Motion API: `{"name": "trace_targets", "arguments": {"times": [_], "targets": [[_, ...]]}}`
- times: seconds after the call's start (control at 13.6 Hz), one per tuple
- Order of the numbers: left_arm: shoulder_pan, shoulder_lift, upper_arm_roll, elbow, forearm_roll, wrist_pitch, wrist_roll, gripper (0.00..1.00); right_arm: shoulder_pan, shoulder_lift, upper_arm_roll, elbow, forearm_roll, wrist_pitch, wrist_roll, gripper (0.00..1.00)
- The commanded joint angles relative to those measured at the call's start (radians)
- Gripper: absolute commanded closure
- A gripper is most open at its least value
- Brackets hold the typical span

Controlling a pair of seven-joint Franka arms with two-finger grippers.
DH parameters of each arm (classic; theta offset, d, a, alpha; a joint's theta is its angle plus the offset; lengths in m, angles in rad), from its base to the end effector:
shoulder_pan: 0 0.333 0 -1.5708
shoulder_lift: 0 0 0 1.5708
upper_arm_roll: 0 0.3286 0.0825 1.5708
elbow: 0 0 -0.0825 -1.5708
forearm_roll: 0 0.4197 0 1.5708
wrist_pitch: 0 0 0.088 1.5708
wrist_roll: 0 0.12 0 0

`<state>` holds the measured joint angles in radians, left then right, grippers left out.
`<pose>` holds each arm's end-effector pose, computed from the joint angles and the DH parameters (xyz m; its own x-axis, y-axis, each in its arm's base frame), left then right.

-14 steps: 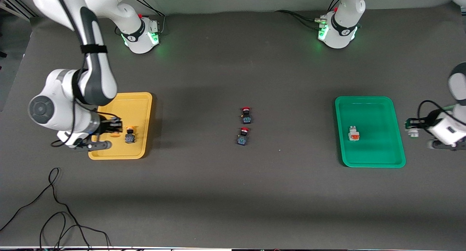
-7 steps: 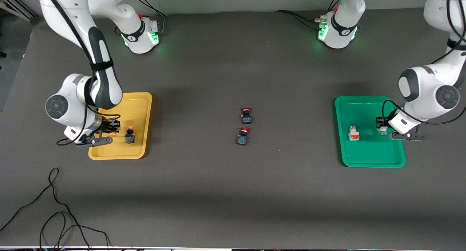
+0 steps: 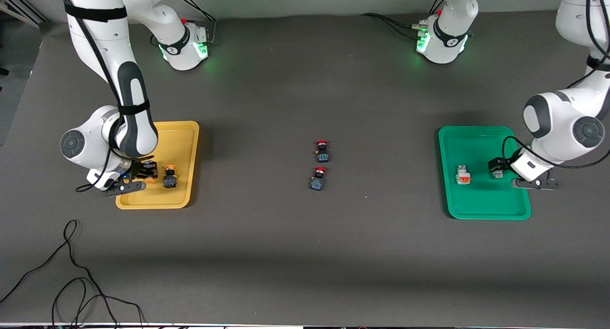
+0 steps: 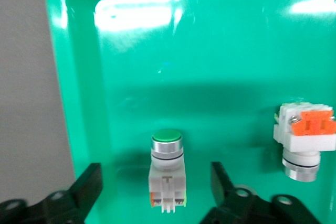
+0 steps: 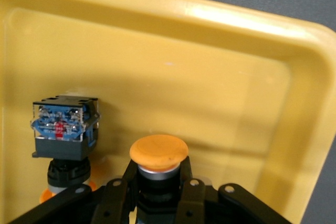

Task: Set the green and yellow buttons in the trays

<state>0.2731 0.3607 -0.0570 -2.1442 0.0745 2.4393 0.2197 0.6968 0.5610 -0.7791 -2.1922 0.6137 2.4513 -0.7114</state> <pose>0.5753 0.1265 0.1978 0.9959 -0.0585 -0.0688 -0.0593 -0.9982 -0.0095 0.5614 -0.0648 0.1585 0.9801 0.1888 -0.0605 0.1889 -0.9820 -0.0046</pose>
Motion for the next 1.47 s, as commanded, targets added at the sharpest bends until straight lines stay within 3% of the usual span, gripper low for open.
{"name": "trace_targets", "arguments": {"times": [0.0,0.22,0.44,0.51,0.66,0.88,1.1,1.25,1.4], "targets": [[0.003,-0.042,-0.009,0.209,0.011,-0.332,0.006,0.0,0.01,-0.001,-0.005,0.023,0.034,-0.006,-0.031,0.0],[-0.002,-0.081,-0.014,0.4,0.002,-0.581,0.01,0.0,0.016,-0.068,-0.014,0.038,0.032,-0.056,-0.014,0.0],[-0.009,-0.158,-0.018,0.492,-0.002,-0.741,0.01,0.0,0.036,-0.102,-0.127,0.155,0.005,-0.3,-0.007,0.0],[-0.023,-0.192,-0.023,0.503,-0.004,-0.781,0.009,0.0,0.061,-0.102,-0.185,0.231,-0.062,-0.401,0.036,0.0],[-0.055,-0.258,-0.027,0.501,-0.009,-0.833,-0.003,0.0,0.072,-0.104,-0.223,0.378,-0.17,-0.58,0.13,0.0],[-0.126,-0.316,-0.023,0.501,-0.059,-0.87,-0.1,0.0,0.07,-0.105,-0.282,0.605,-0.183,-0.851,0.239,0.0],[-0.257,-0.35,0.031,0.501,-0.062,-0.896,-0.155,0.0,0.072,-0.105,-0.33,0.764,-0.221,-1.0,0.317,0.0],[-0.349,-0.367,0.09,0.501,-0.062,-0.904,-0.19,0.0,0.072,-0.108,-0.347,0.86,-0.294,-1.096,0.392,0.0],[-0.361,-0.376,0.091,0.503,-0.079,-0.908,-0.2,0.0,0.072,-0.121,-0.379,0.936,-0.308,-1.199,0.411,0.0]]}}
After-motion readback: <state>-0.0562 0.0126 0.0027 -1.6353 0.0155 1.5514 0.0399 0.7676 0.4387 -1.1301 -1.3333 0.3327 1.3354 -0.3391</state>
